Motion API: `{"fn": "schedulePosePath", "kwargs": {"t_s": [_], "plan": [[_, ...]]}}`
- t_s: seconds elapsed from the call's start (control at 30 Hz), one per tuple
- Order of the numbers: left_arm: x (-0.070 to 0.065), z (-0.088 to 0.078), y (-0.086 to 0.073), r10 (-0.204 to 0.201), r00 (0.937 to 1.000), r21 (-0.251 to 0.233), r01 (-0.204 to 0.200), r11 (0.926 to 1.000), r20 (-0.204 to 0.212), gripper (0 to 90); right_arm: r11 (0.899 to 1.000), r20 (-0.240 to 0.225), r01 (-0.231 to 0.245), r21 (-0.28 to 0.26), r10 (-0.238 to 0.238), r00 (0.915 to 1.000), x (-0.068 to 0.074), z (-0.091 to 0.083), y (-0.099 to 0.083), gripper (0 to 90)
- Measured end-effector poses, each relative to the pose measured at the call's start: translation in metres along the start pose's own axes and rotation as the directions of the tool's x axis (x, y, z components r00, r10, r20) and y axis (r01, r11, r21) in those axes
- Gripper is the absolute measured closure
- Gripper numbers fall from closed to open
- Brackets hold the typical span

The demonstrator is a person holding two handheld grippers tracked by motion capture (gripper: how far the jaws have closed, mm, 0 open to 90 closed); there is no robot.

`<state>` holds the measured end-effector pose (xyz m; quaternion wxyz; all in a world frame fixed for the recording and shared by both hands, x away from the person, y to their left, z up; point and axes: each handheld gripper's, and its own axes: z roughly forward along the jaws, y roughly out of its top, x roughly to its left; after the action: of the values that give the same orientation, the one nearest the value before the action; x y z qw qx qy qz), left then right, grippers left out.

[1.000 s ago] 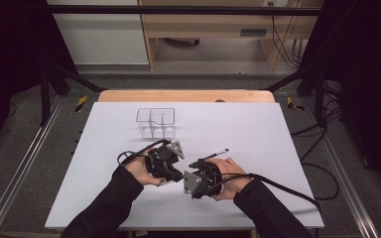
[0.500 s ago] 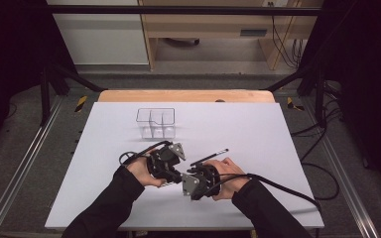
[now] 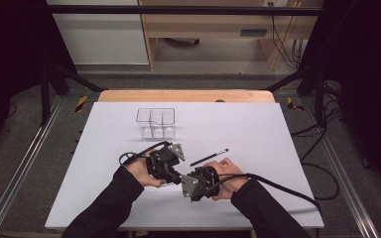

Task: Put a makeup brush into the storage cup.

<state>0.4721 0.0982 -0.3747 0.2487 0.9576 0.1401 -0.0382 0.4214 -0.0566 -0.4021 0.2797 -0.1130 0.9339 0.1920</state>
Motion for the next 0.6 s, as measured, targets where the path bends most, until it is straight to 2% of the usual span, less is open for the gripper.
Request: {"fn": "schedulePosePath", "kwargs": {"t_s": [0.2, 0.33, 0.5, 0.6], "plan": [[0.002, -0.003, -0.002, -0.012, 0.9999, -0.023, 0.012, 0.9997, 0.003, 81.6, 1.0, -0.02, -0.016, -0.014, 0.016, 0.9997, -0.002, -0.001, -0.001, 83.7], [0.002, -0.002, -0.004, -0.016, 0.9997, -0.029, 0.015, 0.9995, -0.016, 79.9, 1.0, -0.026, -0.028, -0.009, 0.028, 0.9993, -0.002, 0.0, -0.001, 83.9], [0.006, -0.005, -0.01, -0.035, 0.9984, -0.07, 0.032, 0.997, -0.044, 69.5, 0.998, -0.035, -0.061, -0.019, 0.061, 0.9975, -0.004, 0.001, -0.003, 83.9], [0.01, -0.011, -0.017, -0.062, 0.9952, -0.115, 0.053, 0.9919, -0.075, 61.8, 0.996, -0.036, -0.082, -0.019, 0.081, 0.9961, -0.006, 0.002, -0.004, 83.8]]}}
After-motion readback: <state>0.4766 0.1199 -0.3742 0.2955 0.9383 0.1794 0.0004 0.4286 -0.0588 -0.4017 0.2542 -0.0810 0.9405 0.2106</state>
